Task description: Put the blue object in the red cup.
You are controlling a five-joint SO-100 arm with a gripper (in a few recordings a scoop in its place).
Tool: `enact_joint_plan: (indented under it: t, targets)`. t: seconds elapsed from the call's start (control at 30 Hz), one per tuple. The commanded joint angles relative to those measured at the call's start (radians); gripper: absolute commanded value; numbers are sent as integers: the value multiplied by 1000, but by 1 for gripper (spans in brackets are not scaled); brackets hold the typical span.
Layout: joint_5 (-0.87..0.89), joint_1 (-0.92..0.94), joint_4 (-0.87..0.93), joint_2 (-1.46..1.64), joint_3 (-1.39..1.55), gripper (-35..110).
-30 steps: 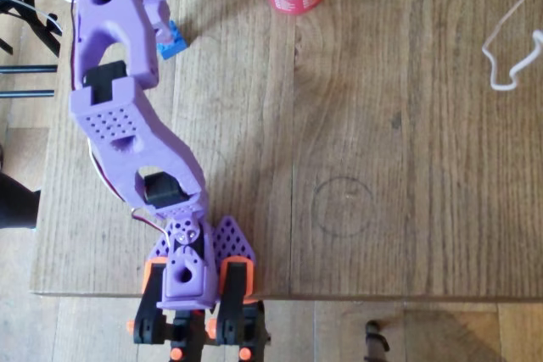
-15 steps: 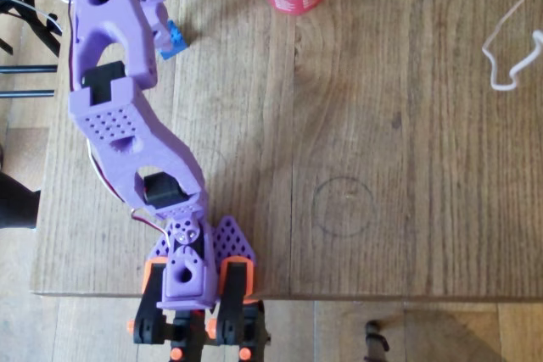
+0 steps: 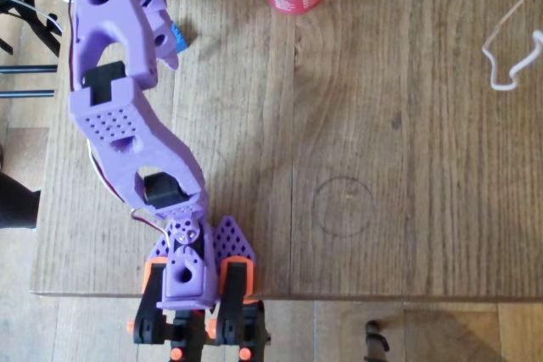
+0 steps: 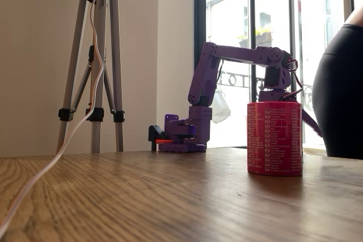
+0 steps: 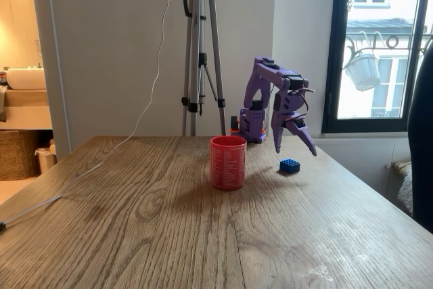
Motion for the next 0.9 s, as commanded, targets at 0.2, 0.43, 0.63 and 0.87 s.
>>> enact_joint_plan:
  t: [0.2,0.43,0.63,0.87]
  targets:
    - [-8,44,-8,-100,-167,52]
    - [17,71,-17,-143,-187,51]
    - [54,72,-23,-184,-186,50]
    - [97,64,-18,-199,-184,49]
